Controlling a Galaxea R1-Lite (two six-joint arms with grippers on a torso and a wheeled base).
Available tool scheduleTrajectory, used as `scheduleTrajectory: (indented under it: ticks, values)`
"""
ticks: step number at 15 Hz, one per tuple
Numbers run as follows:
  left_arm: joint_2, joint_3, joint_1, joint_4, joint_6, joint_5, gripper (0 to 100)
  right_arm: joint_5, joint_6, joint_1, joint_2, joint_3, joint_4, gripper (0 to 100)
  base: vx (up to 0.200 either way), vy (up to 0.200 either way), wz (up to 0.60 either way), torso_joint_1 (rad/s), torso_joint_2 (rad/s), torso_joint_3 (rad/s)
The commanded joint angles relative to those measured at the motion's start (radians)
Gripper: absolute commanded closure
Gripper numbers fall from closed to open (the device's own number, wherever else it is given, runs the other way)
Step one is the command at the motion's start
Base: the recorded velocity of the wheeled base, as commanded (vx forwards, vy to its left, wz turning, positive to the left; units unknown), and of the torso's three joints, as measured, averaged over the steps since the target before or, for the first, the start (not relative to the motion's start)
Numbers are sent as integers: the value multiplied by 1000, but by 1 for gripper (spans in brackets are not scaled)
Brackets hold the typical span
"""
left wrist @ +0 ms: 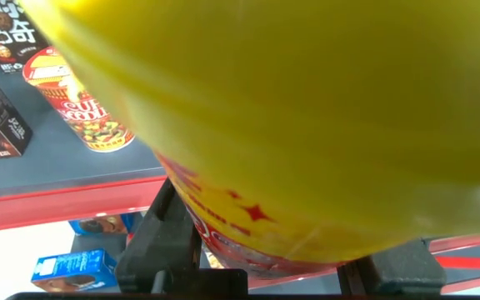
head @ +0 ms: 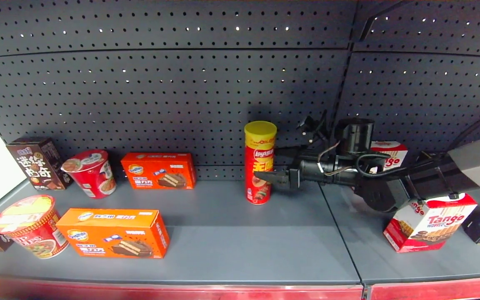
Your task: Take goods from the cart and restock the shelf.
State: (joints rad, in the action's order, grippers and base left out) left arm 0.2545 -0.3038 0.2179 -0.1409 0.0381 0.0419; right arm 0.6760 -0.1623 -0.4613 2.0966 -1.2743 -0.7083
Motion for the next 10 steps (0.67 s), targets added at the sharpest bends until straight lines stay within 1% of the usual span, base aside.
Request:
scheduleTrajectory:
  ticks: [1,10]
  values:
    - [-3,0,0,0,0,1,100,2,0,0,23,-7,-2,0,0,0,0,0,0,0]
    - [-18,2,-8,-3,0,7,100,19,0,-4,151,-66,-28,0,0,0,0,0,0,0]
